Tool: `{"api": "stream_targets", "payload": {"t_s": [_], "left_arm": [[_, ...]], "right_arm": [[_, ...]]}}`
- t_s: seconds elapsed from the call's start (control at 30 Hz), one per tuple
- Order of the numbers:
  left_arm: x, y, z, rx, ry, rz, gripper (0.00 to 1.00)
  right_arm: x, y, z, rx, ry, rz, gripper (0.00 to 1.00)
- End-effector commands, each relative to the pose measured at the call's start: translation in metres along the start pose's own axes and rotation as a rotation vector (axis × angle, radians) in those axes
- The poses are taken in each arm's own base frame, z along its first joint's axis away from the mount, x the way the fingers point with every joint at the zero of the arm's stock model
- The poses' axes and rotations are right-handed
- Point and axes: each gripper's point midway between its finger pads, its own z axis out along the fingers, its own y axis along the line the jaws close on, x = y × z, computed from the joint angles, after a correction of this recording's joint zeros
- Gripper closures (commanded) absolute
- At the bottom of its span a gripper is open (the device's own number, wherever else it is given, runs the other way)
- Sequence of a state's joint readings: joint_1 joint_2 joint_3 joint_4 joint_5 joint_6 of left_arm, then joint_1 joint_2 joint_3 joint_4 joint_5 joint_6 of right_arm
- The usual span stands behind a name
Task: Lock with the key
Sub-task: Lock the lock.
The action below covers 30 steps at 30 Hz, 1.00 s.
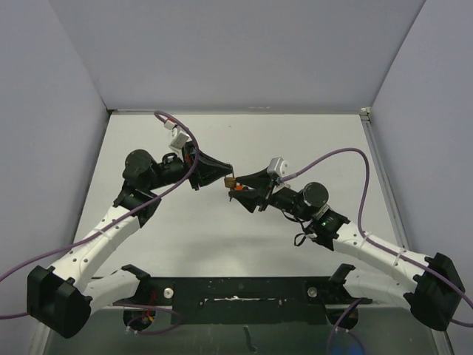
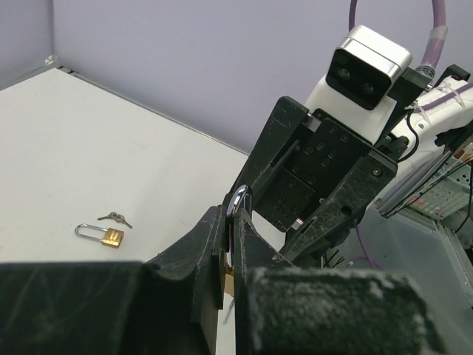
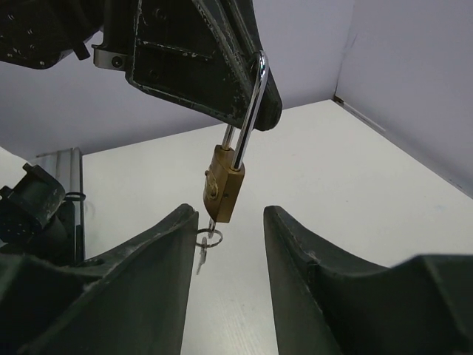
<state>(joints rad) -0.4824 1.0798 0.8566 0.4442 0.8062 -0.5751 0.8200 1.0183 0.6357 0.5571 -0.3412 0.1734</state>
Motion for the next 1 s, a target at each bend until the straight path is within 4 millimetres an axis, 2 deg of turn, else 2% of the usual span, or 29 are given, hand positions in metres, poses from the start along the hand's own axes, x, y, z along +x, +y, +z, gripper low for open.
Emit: {"api": "stream_targets", "payload": {"t_s": [0.0, 0.23, 0.3, 0.33, 0.37, 0.53, 0.67, 0.97], "left_arm": [[-0.019, -0.012, -0.001, 0.044, -0.058, 0.053, 1.00], [-0.024, -0.012, -0.001, 0.031, -0.080, 0.064, 1.00], [-0.023, -0.012, -0.001, 0.030, -0.080, 0.061, 1.00], [-0.024, -0.011, -0.001, 0.028, -0.083, 0.063, 1.00], [-0.024, -0.010, -0.001, 0.023, -0.087, 0.063, 1.00], [-0.031, -0.006, -0.004, -0.018, -0.118, 0.083, 1.00], [-0.045, -0.001, -0.009, -0.065, -0.150, 0.114, 1.00], [-0.094, 0.005, -0.029, -0.139, -0.292, 0.170, 1.00]], "right_arm": [[-0.041, 0.002, 0.011, -0.012, -0.119, -0.039, 0.61], [-0.040, 0.003, 0.014, -0.015, -0.116, -0.037, 0.68], [-0.040, 0.003, 0.014, -0.014, -0.116, -0.037, 0.82], [-0.040, 0.003, 0.015, -0.015, -0.116, -0.037, 0.93], [-0.039, 0.003, 0.015, -0.015, -0.113, -0.035, 1.00], [-0.032, 0.007, 0.016, -0.024, -0.088, -0.031, 1.00], [-0.019, 0.011, 0.014, -0.036, -0.056, -0.018, 1.00], [0.015, 0.025, 0.011, -0.063, 0.019, 0.034, 1.00]]}}
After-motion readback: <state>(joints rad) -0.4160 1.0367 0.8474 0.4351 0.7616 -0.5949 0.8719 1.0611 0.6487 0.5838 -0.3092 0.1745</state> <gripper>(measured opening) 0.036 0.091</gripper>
